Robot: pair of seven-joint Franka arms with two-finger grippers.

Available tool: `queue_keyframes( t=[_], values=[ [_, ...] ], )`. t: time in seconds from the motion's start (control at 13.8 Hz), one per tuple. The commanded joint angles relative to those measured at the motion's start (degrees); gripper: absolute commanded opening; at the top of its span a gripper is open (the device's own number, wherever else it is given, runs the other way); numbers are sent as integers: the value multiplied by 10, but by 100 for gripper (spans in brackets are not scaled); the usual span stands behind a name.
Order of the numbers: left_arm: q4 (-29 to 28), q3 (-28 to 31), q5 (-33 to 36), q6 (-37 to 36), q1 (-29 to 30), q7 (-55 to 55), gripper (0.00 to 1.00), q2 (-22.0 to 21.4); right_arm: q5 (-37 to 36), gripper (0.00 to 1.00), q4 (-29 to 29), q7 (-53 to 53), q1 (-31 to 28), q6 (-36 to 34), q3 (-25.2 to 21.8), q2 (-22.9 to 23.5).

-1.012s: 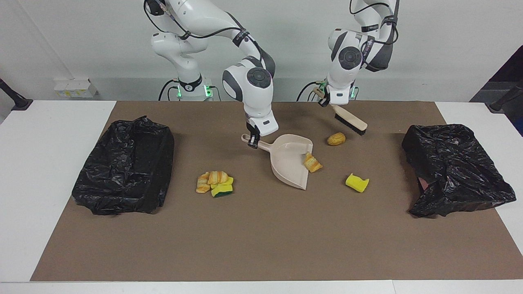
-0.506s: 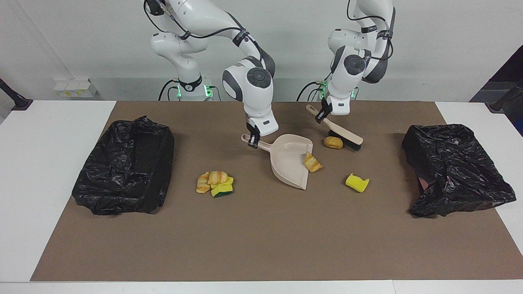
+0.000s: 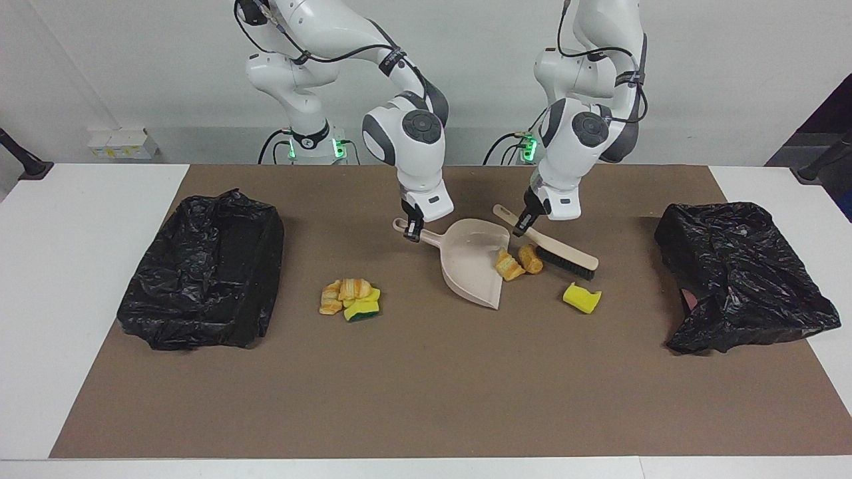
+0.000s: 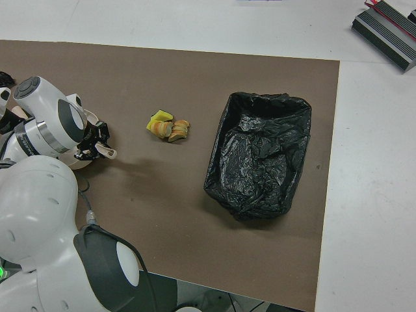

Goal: Sweep and dump trash in bin
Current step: 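Sweep the sponge and snacks into the dustpan with the left gripper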

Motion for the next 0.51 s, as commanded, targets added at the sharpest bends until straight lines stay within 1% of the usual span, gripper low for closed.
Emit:
queue_keyframes(
  t=[0.0,0.14,0.29,0.43],
  values=[
    [38,-4,0,-67,44,93,0,-9,4,0,-7,17,-2,13,3,-5],
    [55,-4,1,-83,76,159,0,-10,4,0,-7,32,-2,13,4,-6],
    [57,-3,17,-80,97,221,0,-11,4,0,-7,33,-2,12,4,-6],
    [51,-3,28,-83,137,311,0,-12,4,0,-7,34,-2,12,4,-6]
  ],
)
